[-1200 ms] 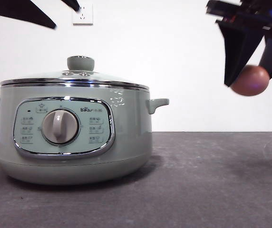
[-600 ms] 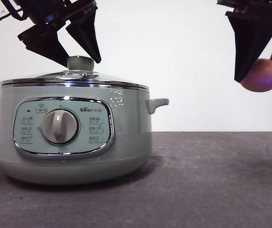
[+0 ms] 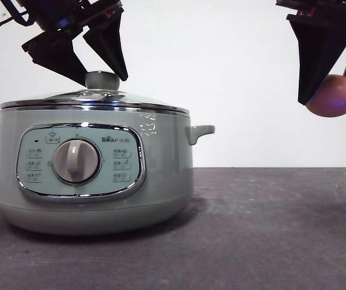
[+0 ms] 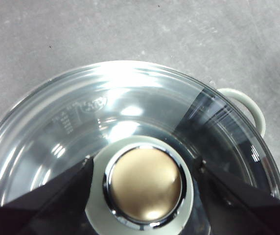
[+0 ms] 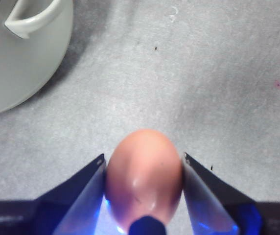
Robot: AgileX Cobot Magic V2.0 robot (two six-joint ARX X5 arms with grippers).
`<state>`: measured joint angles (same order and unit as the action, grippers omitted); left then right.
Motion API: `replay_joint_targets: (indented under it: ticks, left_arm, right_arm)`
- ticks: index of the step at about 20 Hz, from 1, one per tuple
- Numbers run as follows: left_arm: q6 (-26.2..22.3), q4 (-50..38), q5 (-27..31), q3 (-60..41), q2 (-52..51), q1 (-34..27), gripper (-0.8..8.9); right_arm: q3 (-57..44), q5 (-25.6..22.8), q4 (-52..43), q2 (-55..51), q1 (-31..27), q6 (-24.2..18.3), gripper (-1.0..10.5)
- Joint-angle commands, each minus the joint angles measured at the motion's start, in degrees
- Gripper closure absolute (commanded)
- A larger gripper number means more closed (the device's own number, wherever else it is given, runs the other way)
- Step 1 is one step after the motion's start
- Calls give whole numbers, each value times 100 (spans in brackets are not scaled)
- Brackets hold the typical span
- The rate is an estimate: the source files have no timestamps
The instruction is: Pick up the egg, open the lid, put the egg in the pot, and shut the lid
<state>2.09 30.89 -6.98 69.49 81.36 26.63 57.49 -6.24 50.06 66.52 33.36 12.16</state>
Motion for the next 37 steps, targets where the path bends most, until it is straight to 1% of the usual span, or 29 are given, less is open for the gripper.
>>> replay_joint_targets:
  ticks: [1, 2, 5, 6, 8, 9, 13, 17, 18, 20, 22, 25, 27, 30, 32, 34, 37]
  left_arm:
    - [-44, 68, -22, 0, 22, 4, 558]
    - [-44, 83, -22, 0, 22, 4, 580]
    - [-46, 90, -61, 0, 22, 4, 604]
    - [-46, 96, -59, 0, 22, 4, 632]
    - [-72, 94, -63, 0, 22, 7, 783]
    - [-87, 72, -59, 0, 22, 7, 826]
    - [-87, -221, -55, 13, 17, 4, 822]
    - [-164, -151, 20, 378, -9, 4, 822]
    - [-219, -92, 136, 507, -46, 4, 822]
    - [-269, 140, 352, 855, -162, 4, 822]
    - [-393, 470, 490, 1226, -337, 4, 822]
    - [-535, 857, 846, 1639, -765, 4, 822]
    - [-544, 1016, 1128, 1801, -1158, 4, 822]
    - [-588, 1119, 1519, 1821, -1818, 4, 822]
    - [-645, 1209, 1834, 1821, -2247, 4, 822]
    - [-647, 1333, 2072, 1821, -2640, 4, 822]
    - [-647, 1534, 2273, 1821, -3077, 4, 822]
  right_arm:
    - [0, -31, -7, -22, -4, -2, 959]
    - [0, -31, 2, -22, -4, -2, 958]
    - [0, -31, 20, -22, -4, -2, 959]
    - [0, -31, 20, -22, -2, -2, 959]
    - [0, -31, 15, -22, -2, -2, 958]
    - [0, -31, 7, -22, -2, -2, 959]
    - [7, -2, -229, -35, -2, -2, 959]
    - [210, 50, -387, -44, 9, -7, 958]
    - [297, 136, -415, -44, 9, -20, 959]
    - [472, 643, -673, -42, 13, -28, 959]
    - [616, 1043, -1029, -42, 55, -22, 959]
    - [881, 1224, -1403, 199, 361, -15, 959]
    - [1187, 1231, -1491, 575, 564, -28, 959]
    - [1843, 1268, -1484, 1364, 780, -181, 959]
    - [2413, 1532, -1403, 1971, 813, -328, 959]
    - [3093, 1532, -1172, 2632, 841, -533, 959]
    - [4052, 1534, -785, 3565, 859, -822, 959]
